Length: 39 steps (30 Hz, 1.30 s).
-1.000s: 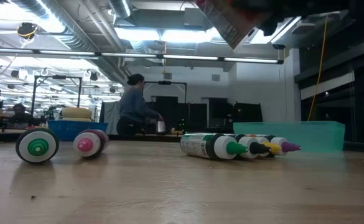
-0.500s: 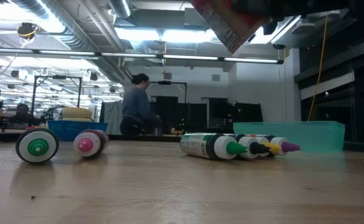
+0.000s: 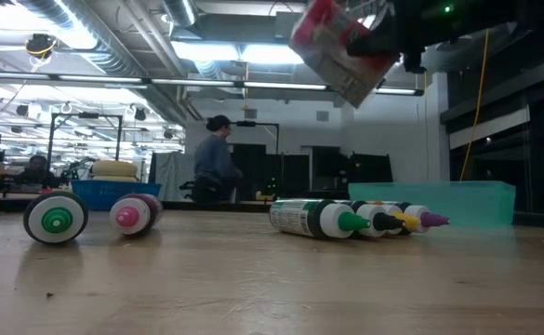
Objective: Pick & Place Food Item
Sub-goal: Put the red popcorn bag into the green bin
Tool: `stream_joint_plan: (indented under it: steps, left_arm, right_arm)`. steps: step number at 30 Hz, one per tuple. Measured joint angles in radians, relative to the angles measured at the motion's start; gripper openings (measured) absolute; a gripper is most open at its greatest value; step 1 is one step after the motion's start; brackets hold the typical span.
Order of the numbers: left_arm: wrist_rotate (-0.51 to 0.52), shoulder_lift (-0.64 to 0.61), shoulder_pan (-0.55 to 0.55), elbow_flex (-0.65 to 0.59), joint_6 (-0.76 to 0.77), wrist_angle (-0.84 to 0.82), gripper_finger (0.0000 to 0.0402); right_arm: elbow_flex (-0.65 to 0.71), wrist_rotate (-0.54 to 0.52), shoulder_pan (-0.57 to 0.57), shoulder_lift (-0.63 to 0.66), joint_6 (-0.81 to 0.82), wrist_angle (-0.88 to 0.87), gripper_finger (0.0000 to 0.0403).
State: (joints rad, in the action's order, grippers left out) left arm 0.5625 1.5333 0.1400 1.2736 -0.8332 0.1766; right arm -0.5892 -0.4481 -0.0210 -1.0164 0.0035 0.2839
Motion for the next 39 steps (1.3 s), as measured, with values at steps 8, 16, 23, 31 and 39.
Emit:
stream_joint_plan:
  steps: [8,16,23,31,39]
  left_arm:
    - [0.187,0.0,0.101,0.0,0.138,-0.168,0.0099]
    - [0.173,0.004,0.135,-0.001,0.383,-0.358,0.0103]
    - [0.142,0.005,0.133,-0.015,0.456,-0.397,0.0104]
    - [0.14,0.005,0.133,-0.053,0.458,-0.371,0.0104]
    - [0.139,0.005,0.132,-0.072,0.465,-0.359,0.0103]
  right_arm:
    - [0.0,-0.131,0.05,0.0,0.085,-0.161,0.0016]
    - [0.0,-0.321,0.115,0.0,0.22,-0.443,0.0016]
    - [0.053,-0.371,0.206,0.0,0.29,-0.552,0.0016]
    - [0.122,-0.389,0.322,-0.029,0.304,-0.55,0.0016]
    - [0.122,-0.391,0.383,-0.083,0.296,-0.547,0.0022]
